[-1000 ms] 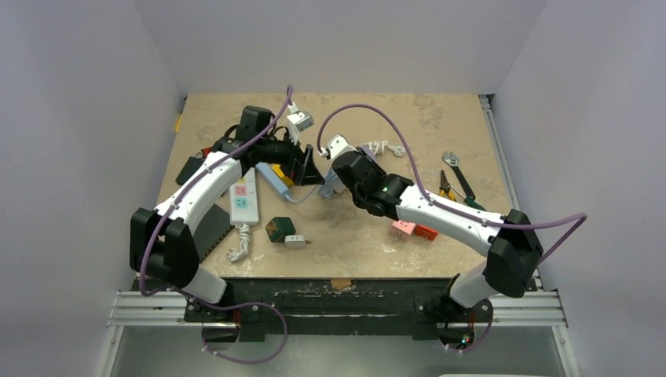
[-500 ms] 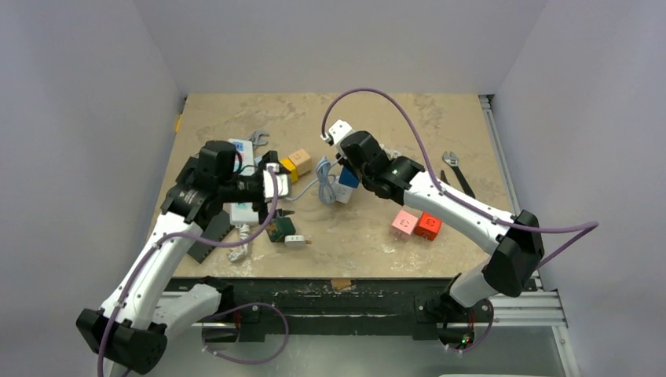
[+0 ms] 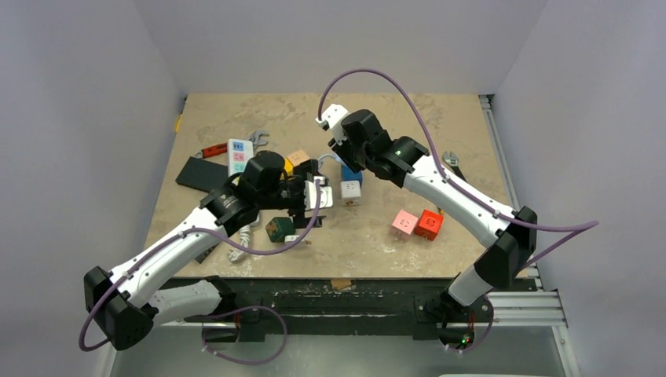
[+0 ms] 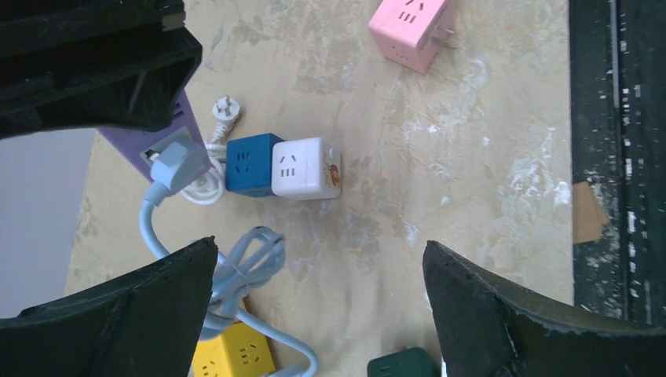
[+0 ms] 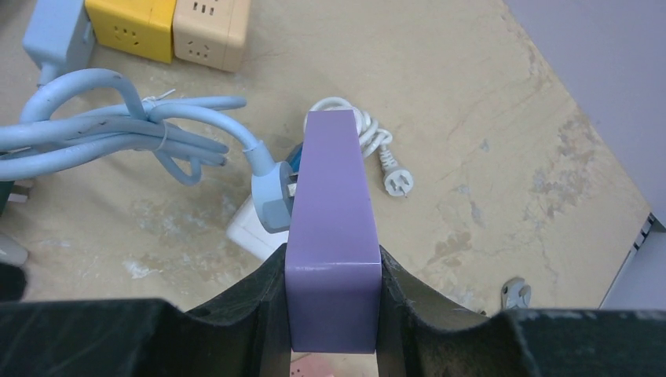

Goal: Pull the plug off the socket
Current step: Pick up the socket from the center of the board, then remove the plug from the socket.

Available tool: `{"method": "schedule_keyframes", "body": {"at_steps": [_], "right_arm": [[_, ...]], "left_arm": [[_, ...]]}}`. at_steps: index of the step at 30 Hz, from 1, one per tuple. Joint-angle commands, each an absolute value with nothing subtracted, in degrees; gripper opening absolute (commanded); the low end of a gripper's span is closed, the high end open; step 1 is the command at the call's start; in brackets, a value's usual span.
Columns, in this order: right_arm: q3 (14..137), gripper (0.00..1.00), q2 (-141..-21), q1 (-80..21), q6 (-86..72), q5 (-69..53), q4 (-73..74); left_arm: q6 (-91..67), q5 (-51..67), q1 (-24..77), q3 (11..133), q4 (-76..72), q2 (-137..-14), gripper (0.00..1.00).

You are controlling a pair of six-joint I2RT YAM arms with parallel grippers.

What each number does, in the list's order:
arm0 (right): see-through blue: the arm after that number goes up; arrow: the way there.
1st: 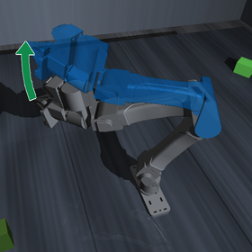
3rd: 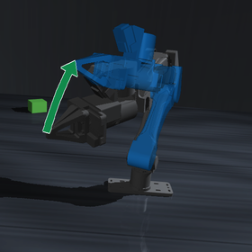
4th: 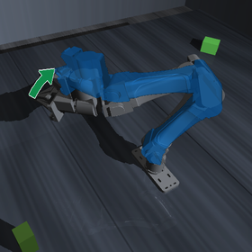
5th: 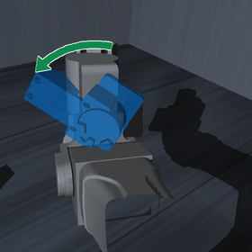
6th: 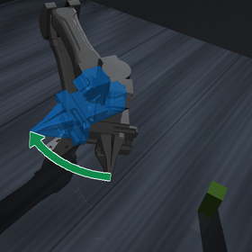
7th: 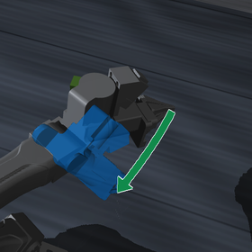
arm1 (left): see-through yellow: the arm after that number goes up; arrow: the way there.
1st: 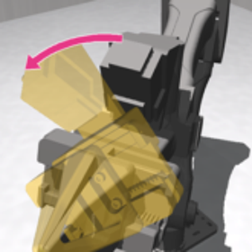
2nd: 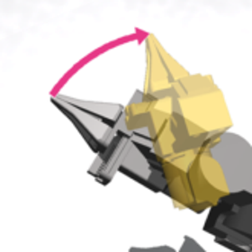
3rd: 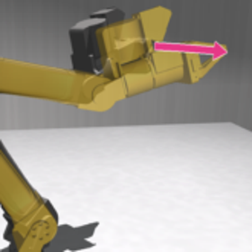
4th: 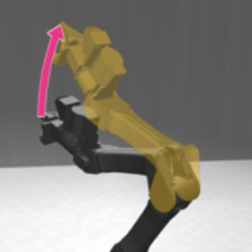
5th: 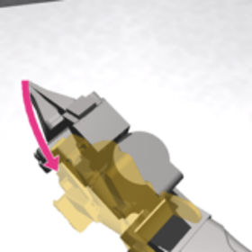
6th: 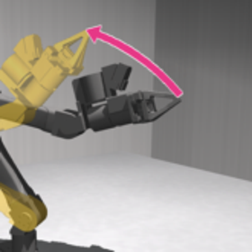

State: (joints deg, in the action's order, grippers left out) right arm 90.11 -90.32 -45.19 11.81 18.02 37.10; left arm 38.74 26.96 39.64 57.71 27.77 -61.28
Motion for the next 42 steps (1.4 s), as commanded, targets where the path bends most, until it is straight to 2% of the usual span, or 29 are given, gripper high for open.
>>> {"method": "schedule_keyframes", "body": {"at_steps": [1,9,15,17,20,24,27,28,30,42], "right_arm": [[92.84,0.00,-86.94,-45.29,11.20,14.99,33.85],[91.23,0.00,-84.55,-45.74,10.70,10.14,34.41],[90.61,0.00,-83.40,-48.13,11.67,9.00,35.85],[90.26,0.00,-83.00,-48.25,11.68,8.42,35.82],[89.52,0.00,-82.13,-48.46,11.98,7.09,35.77],[88.48,0.00,-81.88,-48.76,13.47,7.56,35.79],[87.42,0.00,-81.68,-49.00,14.51,8.08,34.83],[87.11,0.00,-81.68,-49.07,14.84,8.14,34.50],[86.46,0.00,-81.85,-49.37,15.71,8.61,33.77],[79.67,0.00,-82.91,-50.60,26.31,16.61,24.42]], "left_arm": [[37.24,16.33,41.48,58.91,17.33,-65.33,1.00],[40.60,7.33,41.49,58.53,10.66,-71.03,1.00],[46.70,13.75,41.51,59.00,13.02,-72.71,1.00],[50.21,16.29,41.48,59.15,14.55,-73.27,0.93],[53.23,17.69,41.48,59.80,15.58,-74.01,0.75],[55.80,18.51,41.41,61.00,18.73,-74.26,0.42],[57.58,18.22,41.42,61.29,20.89,-74.06,0.13],[57.93,18.23,41.40,61.65,22.17,-74.02,0.07],[59.14,18.68,41.44,62.27,24.56,-73.94,0.03],[71.30,25.81,42.69,62.74,41.95,-71.21,0.00]]}}
